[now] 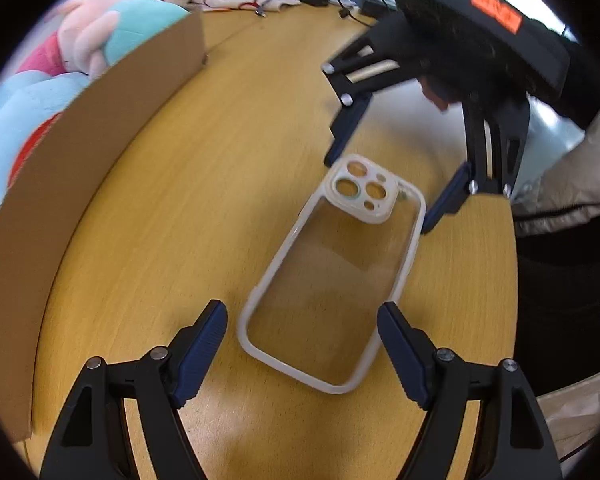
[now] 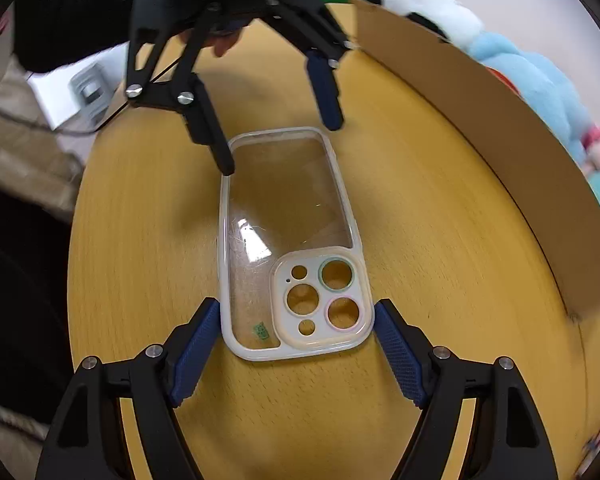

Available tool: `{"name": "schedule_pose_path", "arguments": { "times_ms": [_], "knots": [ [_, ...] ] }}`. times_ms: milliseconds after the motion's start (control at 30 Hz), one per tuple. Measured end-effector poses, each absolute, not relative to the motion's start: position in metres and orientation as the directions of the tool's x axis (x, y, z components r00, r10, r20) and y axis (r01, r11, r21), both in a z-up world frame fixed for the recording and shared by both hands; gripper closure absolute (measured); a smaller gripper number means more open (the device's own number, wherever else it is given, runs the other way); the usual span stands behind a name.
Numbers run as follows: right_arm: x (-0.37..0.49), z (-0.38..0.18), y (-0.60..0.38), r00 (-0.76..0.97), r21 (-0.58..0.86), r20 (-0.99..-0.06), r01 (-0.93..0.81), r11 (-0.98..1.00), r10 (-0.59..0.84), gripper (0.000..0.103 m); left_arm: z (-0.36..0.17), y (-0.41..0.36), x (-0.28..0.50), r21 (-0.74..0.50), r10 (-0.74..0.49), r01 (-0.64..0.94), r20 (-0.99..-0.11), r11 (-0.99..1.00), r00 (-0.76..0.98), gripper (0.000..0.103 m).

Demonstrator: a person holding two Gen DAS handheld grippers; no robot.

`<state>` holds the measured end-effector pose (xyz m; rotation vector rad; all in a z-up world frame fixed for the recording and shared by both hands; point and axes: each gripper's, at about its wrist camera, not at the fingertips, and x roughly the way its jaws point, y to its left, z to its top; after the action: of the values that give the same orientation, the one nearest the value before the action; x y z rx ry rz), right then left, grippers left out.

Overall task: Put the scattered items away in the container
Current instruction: 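Close both grippers on the phone case's white frame edges, then lift the phone case with both grippers and carry it over the box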

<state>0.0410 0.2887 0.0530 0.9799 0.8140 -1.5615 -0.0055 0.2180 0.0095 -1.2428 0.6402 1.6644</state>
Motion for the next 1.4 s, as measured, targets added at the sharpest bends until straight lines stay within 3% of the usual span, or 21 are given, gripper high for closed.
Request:
{"name": "schedule_pose_path", "arguments": {
  "times_ms": [167,633,733,900,1133,1367,1400],
  "knots": [
    [0.020,0.052,0.281,-0.027,0.000,-0.928,0.997,-0.072,-0.373,0.021,0.005,0.227,0.001,-0.154,0.381,-0.913,-0.925,-0.378,-0.002,0.025],
    [-0.012,0.052,0.273,-0.033,-0.034,-0.947,0.999,0.000,-0.321,0.021,0.008,0.229,0.027,-0.052,0.376,-0.934,-0.922,-0.355,-0.092,0.025],
    [-0.020,0.072,0.272,-0.078,-0.086,-0.944,0.996,0.010,-0.322,0.021,0.034,0.223,0.030,-0.009,0.406,-0.934,-0.902,-0.357,-0.146,0.026],
    [-0.050,0.140,0.266,-0.205,-0.225,-0.919,0.974,0.022,-0.335,0.021,0.103,0.212,0.029,0.169,0.394,-0.927,-0.869,-0.333,-0.300,0.026],
    [-0.087,0.250,0.238,-0.461,-0.496,-0.833,0.867,0.043,-0.306,0.022,0.219,0.200,-0.047,0.419,0.333,-0.848,-0.788,-0.324,-0.517,0.026],
    [-0.132,0.318,0.233,-0.560,-0.604,-0.773,0.794,0.074,-0.299,0.022,0.274,0.196,-0.112,0.513,0.279,-0.792,-0.748,-0.332,-0.602,0.027],
    [-0.128,0.320,0.222,-0.571,-0.613,-0.770,0.786,0.080,-0.285,0.022,0.282,0.193,-0.121,0.521,0.274,-0.786,-0.744,-0.332,-0.610,0.038]
  ]
}}
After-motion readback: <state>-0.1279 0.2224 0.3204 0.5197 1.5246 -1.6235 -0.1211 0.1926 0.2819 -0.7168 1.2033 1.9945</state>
